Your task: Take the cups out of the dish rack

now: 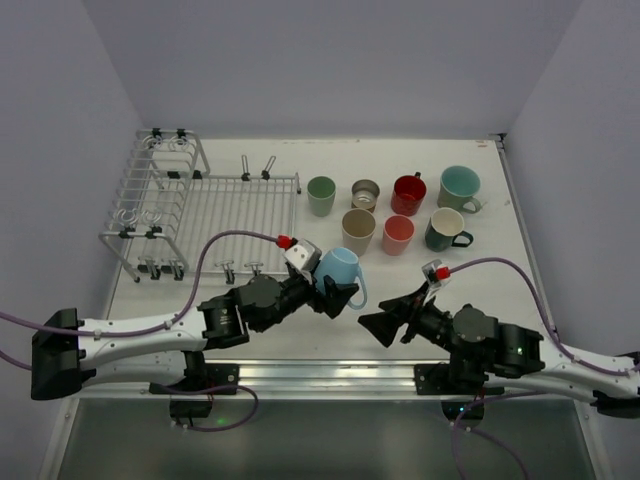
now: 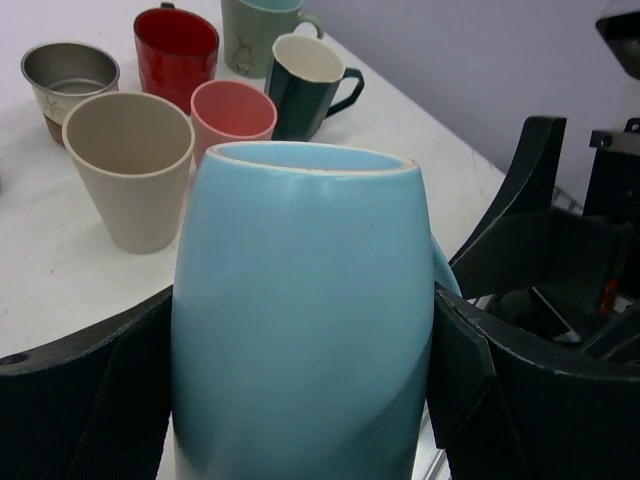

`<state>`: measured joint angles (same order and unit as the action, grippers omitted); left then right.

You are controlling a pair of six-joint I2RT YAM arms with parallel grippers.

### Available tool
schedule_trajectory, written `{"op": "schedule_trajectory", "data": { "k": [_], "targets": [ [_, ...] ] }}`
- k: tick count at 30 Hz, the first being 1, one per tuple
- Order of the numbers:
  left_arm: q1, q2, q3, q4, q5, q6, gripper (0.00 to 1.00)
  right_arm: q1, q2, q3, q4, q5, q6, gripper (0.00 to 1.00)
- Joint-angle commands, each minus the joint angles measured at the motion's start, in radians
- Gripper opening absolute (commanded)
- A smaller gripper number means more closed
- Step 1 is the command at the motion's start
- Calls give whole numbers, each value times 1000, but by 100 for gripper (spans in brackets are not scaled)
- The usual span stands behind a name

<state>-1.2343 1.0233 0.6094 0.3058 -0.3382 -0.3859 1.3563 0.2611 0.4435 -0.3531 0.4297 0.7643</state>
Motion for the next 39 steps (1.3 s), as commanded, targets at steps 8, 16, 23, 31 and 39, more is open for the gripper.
{"op": "schedule_trajectory", "data": {
  "k": [8,16,23,31,39],
  "targets": [
    [16,-132,-102,369,-139,-260,1,4,162,86,264,-100,-166,83],
    [44,-124,-46,571,-78,-425,0,4,237,-69,822,-128,-86,68],
    [76,-130,-62,589,-48,-585,0,4,317,-54,892,-36,-222,67],
    [84,-144,-26,513,-36,-714,0,6,283,-92,979,115,-466,67],
    [82,-97,-34,512,-7,-811,0,4,374,-28,1080,129,-649,67]
  ]
}}
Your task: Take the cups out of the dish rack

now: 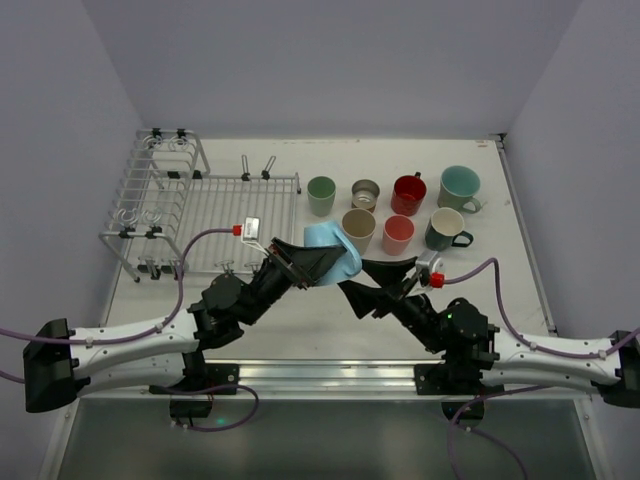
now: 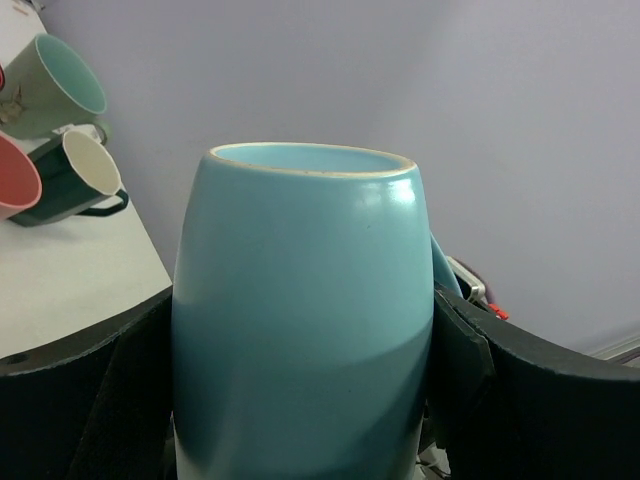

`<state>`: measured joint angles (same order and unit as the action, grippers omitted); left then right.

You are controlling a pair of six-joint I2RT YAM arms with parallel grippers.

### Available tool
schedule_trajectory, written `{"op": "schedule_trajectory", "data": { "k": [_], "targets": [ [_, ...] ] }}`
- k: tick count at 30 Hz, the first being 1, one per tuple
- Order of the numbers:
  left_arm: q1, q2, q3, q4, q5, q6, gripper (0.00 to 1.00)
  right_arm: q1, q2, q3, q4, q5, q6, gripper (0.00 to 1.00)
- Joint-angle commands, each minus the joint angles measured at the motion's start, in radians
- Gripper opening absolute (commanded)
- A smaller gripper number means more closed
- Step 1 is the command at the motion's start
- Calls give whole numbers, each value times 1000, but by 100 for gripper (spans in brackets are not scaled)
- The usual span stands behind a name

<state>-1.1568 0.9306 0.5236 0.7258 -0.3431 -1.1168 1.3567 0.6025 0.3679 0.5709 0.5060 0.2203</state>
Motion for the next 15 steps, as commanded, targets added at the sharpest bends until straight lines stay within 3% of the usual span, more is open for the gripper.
{"op": "schedule_trajectory", "data": {
  "k": [1,10,15],
  "targets": [
    [5,-3,49,93,0,-89,0,4,43,49,176,71,-117,67],
    [-7,2,24,89,3,-169,0,4,225,66,481,91,-286,60],
    [-21,17,10,95,16,-204,0,5,312,55,707,138,-343,43]
  ]
}}
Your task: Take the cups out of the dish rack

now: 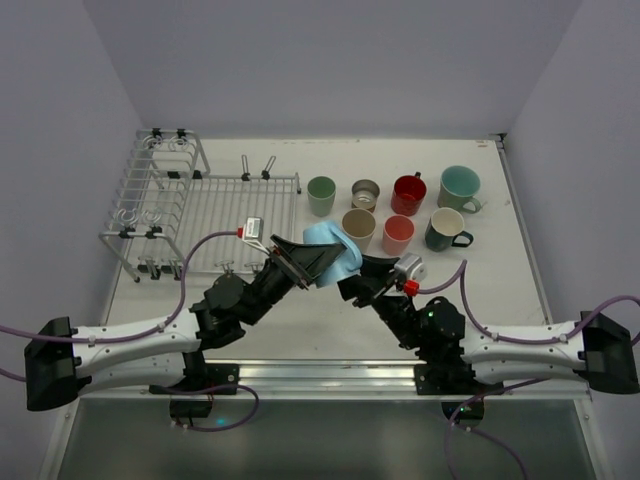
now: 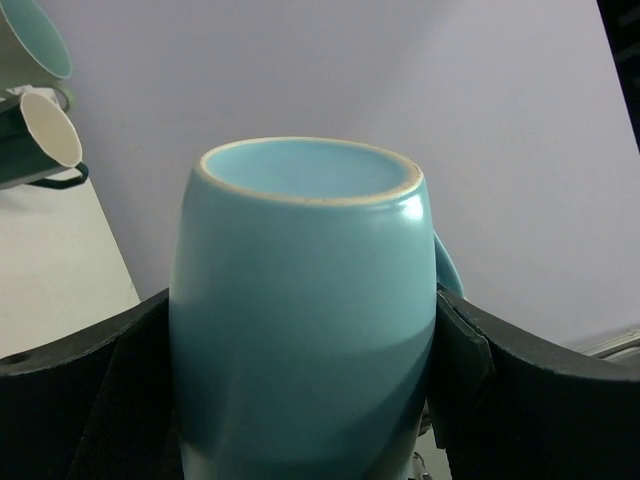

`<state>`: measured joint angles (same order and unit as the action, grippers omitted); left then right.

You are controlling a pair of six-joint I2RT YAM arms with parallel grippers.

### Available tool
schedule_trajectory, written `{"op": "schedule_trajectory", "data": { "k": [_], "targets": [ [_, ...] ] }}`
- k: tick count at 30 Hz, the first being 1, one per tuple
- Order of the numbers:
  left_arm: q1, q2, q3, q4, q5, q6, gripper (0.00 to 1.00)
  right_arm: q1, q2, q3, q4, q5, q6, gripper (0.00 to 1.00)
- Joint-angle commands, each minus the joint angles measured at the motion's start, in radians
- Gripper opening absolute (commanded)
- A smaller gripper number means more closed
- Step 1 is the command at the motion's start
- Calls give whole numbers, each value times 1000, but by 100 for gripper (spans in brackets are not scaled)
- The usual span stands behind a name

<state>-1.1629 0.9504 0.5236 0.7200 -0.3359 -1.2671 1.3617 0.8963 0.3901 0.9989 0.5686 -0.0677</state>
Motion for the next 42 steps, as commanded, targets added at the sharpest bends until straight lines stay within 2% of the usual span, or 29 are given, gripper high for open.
{"op": "schedule_trajectory", "data": {
  "k": [1,2,3,5,7,8,10,11,13,14,16,17,20,26,30,33,37,42],
  "targets": [
    [-15,-1,7,102,12,-69,0,-1,33,35,297,80,-72,40],
    [-15,1,-2,105,15,-72,0,-1,38,41,311,80,-76,35],
    [-17,-1,-4,107,18,-74,0,-1,39,47,311,83,-76,18],
    [-17,-7,-11,96,21,-69,1,0,29,52,290,93,-63,3],
    [-17,-25,-7,73,29,-26,12,1,9,49,247,106,-14,0],
    [-17,-36,1,58,29,-3,33,2,-20,52,172,112,6,0],
    [-17,-77,15,-2,21,72,60,1,-52,50,98,125,92,0],
    [-17,-91,25,-28,14,99,84,0,-68,61,48,132,129,0],
    [-17,-142,55,-155,-18,168,99,0,-129,87,-197,125,266,0],
    [-17,-157,64,-228,-28,199,100,0,-146,114,-355,120,305,0],
    [-17,-208,82,-313,-74,256,100,0,-192,147,-515,111,415,0],
    [-17,-223,81,-365,-86,282,100,0,-206,176,-649,103,445,0],
    [-17,-281,81,-483,-143,339,100,-1,-241,220,-810,87,537,0],
    [-17,-378,115,-748,-228,448,100,-33,-208,357,-1309,10,701,0],
    [-17,-443,147,-902,-244,523,100,-98,-163,368,-1482,-103,759,0],
    [-17,-464,203,-1036,-242,570,100,-199,-111,366,-1540,-275,743,0],
    [-17,-458,289,-1149,-219,664,100,-294,16,435,-1582,-461,654,0],
    [-17,-412,337,-1235,-178,781,100,-381,199,564,-1628,-546,560,0]
  ]
}}
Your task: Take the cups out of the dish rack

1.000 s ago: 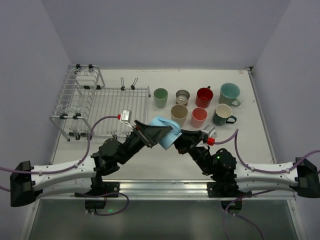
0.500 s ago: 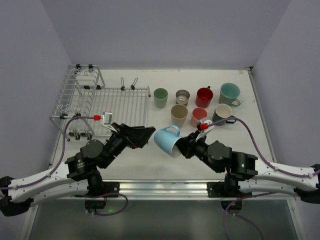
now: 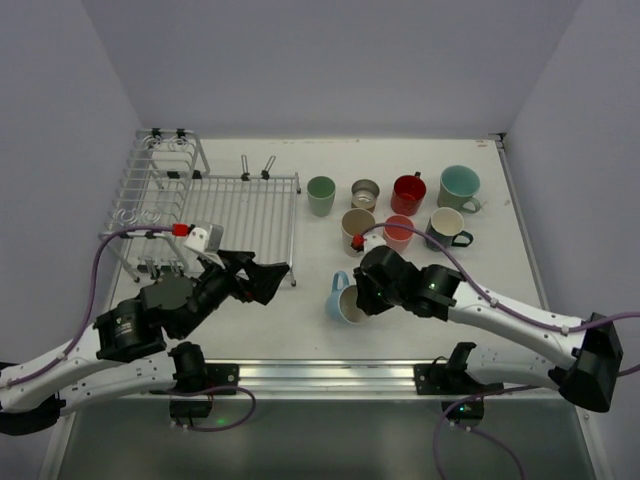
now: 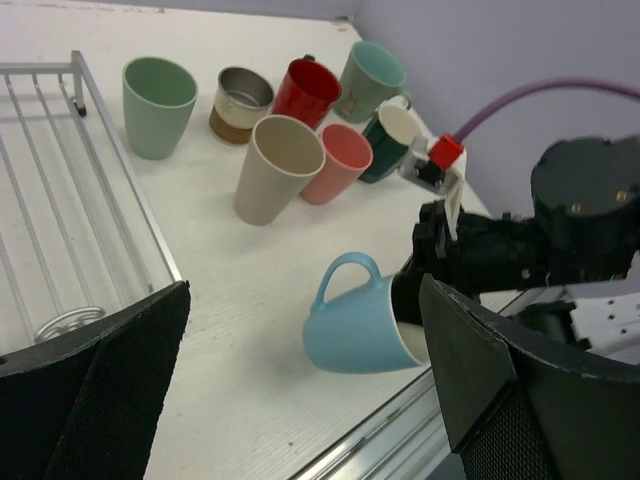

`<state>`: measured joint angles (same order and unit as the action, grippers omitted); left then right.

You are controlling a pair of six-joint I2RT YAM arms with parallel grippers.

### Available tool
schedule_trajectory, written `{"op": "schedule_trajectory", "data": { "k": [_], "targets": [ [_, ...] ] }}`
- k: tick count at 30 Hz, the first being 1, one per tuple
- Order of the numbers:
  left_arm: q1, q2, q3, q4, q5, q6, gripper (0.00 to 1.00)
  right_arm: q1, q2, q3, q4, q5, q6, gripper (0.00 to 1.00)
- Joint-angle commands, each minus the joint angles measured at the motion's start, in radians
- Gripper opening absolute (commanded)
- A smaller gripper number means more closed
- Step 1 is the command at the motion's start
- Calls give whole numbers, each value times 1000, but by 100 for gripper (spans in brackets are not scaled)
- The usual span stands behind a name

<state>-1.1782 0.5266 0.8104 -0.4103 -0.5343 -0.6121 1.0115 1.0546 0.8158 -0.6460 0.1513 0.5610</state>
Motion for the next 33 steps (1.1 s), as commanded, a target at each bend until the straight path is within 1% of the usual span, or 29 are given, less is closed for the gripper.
{"op": "schedule_trajectory", "data": {
  "k": [1,5,8,9,12,19,24,33],
  "targets": [
    [-1,29,52,-113,26,139,100,-40,101,164,5,-136,-97,0],
    [-1,56,27,-130,-6,181,100,-94,244,305,-67,-173,-151,0],
    [-1,36,-11,-111,-32,192,100,-119,341,377,-121,-185,-187,0],
    [-1,23,-22,-101,-53,204,100,-120,367,399,-136,-167,-190,0],
    [-1,-66,-54,-58,-72,224,100,-120,459,466,-175,-167,-205,0],
    [-1,-226,-80,-59,-89,230,100,-120,628,627,-241,-130,-236,0],
    [-1,-225,-76,-68,-72,233,100,-129,728,687,-267,-108,-265,0],
    [-1,-180,-50,-65,-47,253,100,-139,815,711,-264,-44,-303,0]
  ]
}}
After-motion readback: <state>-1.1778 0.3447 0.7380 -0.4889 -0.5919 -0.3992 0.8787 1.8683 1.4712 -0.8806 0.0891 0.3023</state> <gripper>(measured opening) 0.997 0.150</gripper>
